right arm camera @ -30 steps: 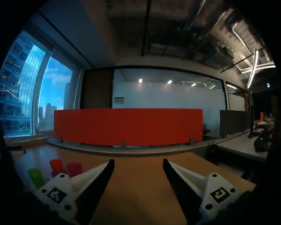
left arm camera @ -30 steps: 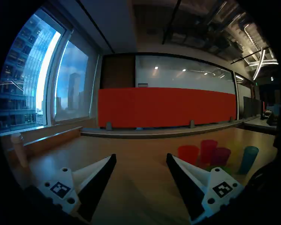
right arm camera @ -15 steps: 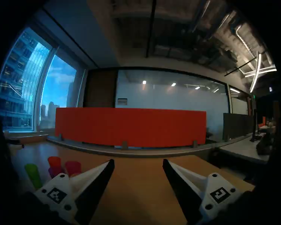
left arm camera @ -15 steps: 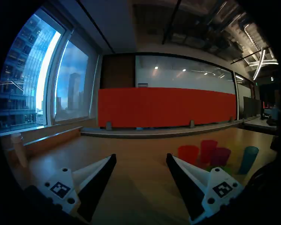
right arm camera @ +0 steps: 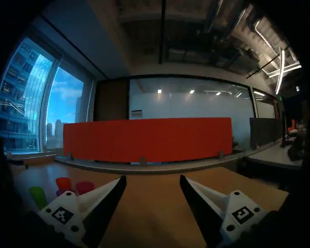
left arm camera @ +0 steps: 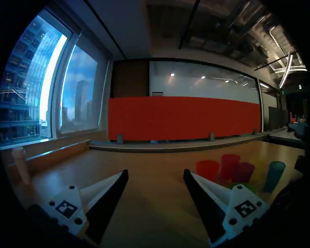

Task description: Pour water

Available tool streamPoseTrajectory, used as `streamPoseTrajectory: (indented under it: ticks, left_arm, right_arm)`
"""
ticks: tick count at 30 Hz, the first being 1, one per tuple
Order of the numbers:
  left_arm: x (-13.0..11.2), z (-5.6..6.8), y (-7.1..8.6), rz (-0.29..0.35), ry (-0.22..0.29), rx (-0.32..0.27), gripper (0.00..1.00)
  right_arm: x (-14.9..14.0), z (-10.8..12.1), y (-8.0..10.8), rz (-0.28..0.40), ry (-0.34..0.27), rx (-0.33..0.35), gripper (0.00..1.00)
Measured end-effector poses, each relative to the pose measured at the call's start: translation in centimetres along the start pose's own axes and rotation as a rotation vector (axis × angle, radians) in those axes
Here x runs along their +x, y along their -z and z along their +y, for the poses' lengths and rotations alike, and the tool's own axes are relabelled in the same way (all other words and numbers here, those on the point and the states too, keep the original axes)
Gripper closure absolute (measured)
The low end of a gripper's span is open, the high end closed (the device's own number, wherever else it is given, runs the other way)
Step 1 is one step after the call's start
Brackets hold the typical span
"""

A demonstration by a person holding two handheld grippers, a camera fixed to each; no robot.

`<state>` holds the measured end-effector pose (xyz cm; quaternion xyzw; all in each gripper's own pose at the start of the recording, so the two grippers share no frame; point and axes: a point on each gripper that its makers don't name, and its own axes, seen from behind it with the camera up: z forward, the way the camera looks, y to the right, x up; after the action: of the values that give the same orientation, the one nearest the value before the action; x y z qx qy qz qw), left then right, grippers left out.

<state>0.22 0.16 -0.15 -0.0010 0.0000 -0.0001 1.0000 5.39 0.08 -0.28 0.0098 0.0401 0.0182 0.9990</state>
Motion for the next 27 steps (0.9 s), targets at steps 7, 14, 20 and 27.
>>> streamPoseTrajectory:
  ticks: [7, 14, 20, 27]
  left_arm:
    - [0.0, 0.0, 0.0, 0.0, 0.0, 0.0, 0.0]
    - [0.0, 0.0, 0.0, 0.0, 0.0, 0.0, 0.01]
    - [0.0, 0.0, 0.0, 0.0, 0.0, 0.0, 0.0]
    - [0.0, 0.0, 0.0, 0.0, 0.0, 0.0, 0.01]
  right_arm:
    - [-1.4, 0.0, 0.0, -0.02, 0.013, -0.019, 0.0]
    - [-1.7, 0.1, 0.1, -0.009, 0.012, -0.024, 0.0]
    - [-1.9, -0.2, 0.0, -0.008, 0.002, -0.018, 0.0]
    - [-3.0, -0.1, 0.0, -0.024, 0.016, -0.013, 0.0]
